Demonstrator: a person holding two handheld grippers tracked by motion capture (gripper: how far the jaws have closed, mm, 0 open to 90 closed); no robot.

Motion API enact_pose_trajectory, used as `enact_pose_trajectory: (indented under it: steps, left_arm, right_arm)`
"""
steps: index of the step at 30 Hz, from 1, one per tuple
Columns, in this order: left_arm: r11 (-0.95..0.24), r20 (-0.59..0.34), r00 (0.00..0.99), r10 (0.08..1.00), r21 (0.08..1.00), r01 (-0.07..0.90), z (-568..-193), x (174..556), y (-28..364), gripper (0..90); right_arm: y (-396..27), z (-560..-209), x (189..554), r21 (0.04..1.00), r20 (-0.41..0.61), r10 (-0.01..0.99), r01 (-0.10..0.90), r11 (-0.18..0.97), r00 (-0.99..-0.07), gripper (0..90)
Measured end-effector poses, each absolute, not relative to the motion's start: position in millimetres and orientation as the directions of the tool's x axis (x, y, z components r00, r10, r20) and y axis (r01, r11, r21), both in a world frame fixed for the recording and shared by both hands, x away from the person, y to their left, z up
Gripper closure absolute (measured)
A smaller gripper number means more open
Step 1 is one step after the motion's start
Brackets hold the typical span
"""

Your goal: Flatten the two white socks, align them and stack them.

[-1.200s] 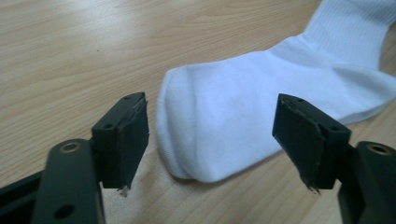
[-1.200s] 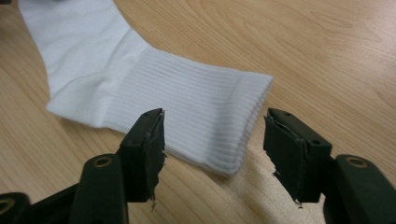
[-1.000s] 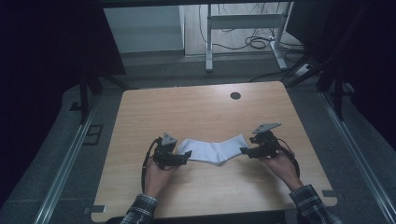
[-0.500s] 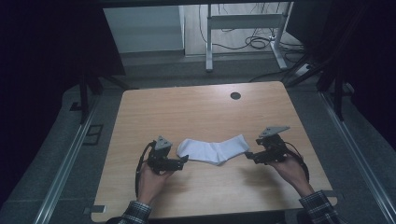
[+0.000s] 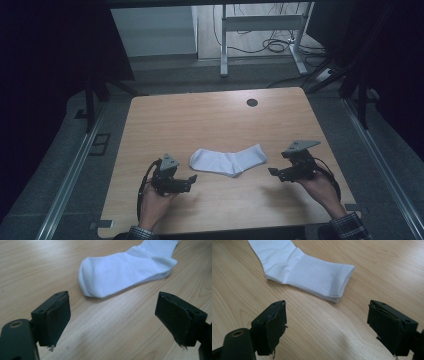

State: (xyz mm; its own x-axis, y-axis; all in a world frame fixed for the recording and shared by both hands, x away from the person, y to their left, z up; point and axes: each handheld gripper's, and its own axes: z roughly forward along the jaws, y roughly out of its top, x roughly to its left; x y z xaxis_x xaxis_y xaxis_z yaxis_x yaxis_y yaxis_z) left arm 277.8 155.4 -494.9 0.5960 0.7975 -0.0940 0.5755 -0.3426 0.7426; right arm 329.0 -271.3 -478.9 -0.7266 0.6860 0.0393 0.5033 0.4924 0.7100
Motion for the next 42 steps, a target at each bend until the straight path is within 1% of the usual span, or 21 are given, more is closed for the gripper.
enact_pose_trajectory:
  steps: [5, 11, 20, 27, 31, 33, 34, 42]
  left_arm:
    - [-0.341, -0.099, 0.593, 0.799, 0.738, 0.583, -499.6, 269.5, 160.8, 13.2]
    - [-0.336, -0.106, 0.586, 0.803, 0.731, 0.594, -507.5, 259.0, 167.1, 12.7]
    - [-0.351, -0.094, 0.58, 0.809, 0.714, 0.606, -523.2, 249.1, 174.0, 11.1]
    - [-0.381, -0.089, 0.588, 0.804, 0.682, 0.624, -534.6, 249.5, 171.7, 10.2]
    - [-0.41, -0.071, 0.593, 0.802, 0.657, 0.632, -539.7, 250.5, 169.0, 10.0]
    - [-0.428, -0.047, 0.599, 0.799, 0.656, 0.622, -540.8, 250.0, 167.7, 9.9]
    - [-0.438, -0.036, 0.605, 0.796, 0.656, 0.615, -541.2, 249.7, 167.3, 9.9]
    - [-0.437, -0.033, 0.613, 0.789, 0.672, 0.598, -543.5, 248.4, 169.6, 9.7]
  right_arm:
    - [-278.1, -480.7, 324.0, 0.715, 0.05, 0.69, 0.508, 0.48, -0.722, 11.0]
    - [-282.3, -487.5, 318.9, 0.714, 0.052, 0.686, 0.508, 0.482, -0.725, 9.8]
    - [-284.9, -502.7, 314.7, 0.698, 0.043, 0.684, 0.512, 0.501, -0.728, 7.9]
    - [-282.0, -519.5, 313.1, 0.658, 0.034, 0.679, 0.528, 0.538, -0.734, 7.9]
    - [-280.1, -528.0, 313.3, 0.639, 0.028, 0.672, 0.53, 0.557, -0.74, 8.0]
    - [-279.2, -532.1, 313.1, 0.626, 0.016, 0.67, 0.53, 0.572, -0.742, 6.8]
    - [-278.8, -533.5, 312.8, 0.632, 0.002, 0.667, 0.518, 0.576, -0.745, 5.9]
    - [-279.1, -537.6, 311.9, 0.665, 0.004, 0.672, 0.504, 0.551, -0.74, 4.4]
